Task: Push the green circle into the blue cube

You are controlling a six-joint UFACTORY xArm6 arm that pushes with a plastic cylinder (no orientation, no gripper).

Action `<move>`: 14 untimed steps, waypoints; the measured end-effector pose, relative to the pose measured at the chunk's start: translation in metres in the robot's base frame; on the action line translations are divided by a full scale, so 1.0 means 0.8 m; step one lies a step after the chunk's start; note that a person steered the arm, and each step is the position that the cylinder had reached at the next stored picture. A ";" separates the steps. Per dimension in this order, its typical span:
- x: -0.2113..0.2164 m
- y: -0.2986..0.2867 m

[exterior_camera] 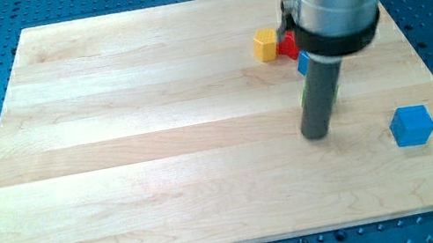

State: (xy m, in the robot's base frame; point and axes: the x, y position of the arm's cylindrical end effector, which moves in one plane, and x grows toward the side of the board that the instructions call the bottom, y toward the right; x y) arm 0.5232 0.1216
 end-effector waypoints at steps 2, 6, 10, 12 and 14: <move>0.119 0.042; 0.116 0.238; 0.043 0.207; 0.011 0.227; 0.023 0.194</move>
State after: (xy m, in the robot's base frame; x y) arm 0.5419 0.2768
